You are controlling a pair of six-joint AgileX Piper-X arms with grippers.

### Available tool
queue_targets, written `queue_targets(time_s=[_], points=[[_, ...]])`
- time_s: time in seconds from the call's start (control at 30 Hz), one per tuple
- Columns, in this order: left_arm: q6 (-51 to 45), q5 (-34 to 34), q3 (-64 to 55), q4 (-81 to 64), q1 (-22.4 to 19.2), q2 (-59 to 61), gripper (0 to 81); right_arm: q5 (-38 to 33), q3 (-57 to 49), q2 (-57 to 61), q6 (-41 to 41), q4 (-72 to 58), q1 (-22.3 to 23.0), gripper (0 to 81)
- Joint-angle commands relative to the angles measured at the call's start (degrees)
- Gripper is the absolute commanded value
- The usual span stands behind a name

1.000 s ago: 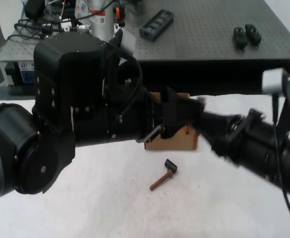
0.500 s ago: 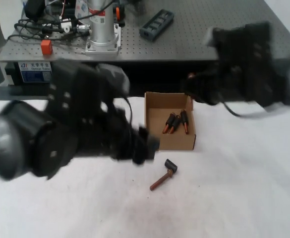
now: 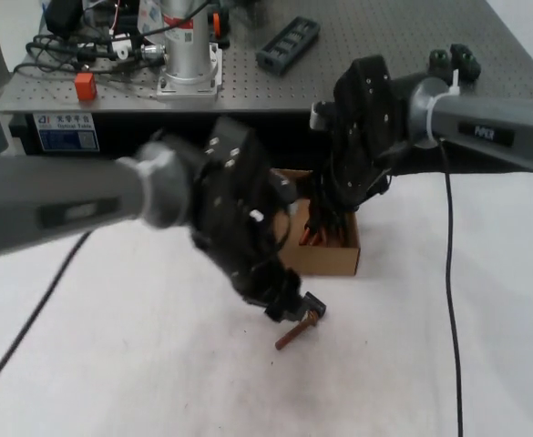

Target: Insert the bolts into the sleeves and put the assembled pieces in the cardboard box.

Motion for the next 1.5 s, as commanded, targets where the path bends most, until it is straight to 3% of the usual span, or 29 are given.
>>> queue_targets(time_s=[0.0, 0.3, 0.6, 0.7, 0.83, 0.93, 1.0, 1.17, 1.47], points=[[4.2, -2.8, -7.0, 4.2, -2.4, 3.9, 47.4, -3.4, -1.3, -1.4, -0.6, -0.3, -0.7, 37.7], [11.9, -8.5, -18.8, 13.4, -5.4, 13.5, 38.6, -7.8, 0.7, -12.8, -0.6, 0.4, -3.6, 32.4], [14.4, -8.7, -20.4, 17.7, -5.5, 16.1, 37.4, -8.6, 6.7, -22.1, -0.6, 0.8, -4.4, 32.4], [14.4, -8.7, -20.4, 17.7, -5.5, 16.7, 27.4, -8.6, 9.2, -24.0, -0.6, 1.8, -4.4, 32.4], [14.4, -7.5, -20.4, 17.5, -5.7, 16.7, 0.1, -9.1, 14.3, -27.2, -0.6, 1.9, -4.4, 32.4], [13.0, -8.8, -21.6, 18.6, -5.7, 16.5, 0.3, -9.1, 19.0, -30.1, -2.4, 3.5, -4.4, 32.4], [9.5, -13.8, -21.9, 19.9, -5.4, 15.4, 0.1, -9.1, 21.1, -31.3, -5.1, 7.1, -4.0, 32.4], [0.4, -15.1, -17.6, 23.7, -0.5, 8.2, 0.6, -6.4, 21.8, -29.6, -11.9, 12.9, -0.9, 32.4], [-4.1, -15.1, 9.8, 12.1, 8.8, -14.4, 0.6, 0.7, 19.3, -18.4, -14.9, 10.5, 7.9, 32.4]])
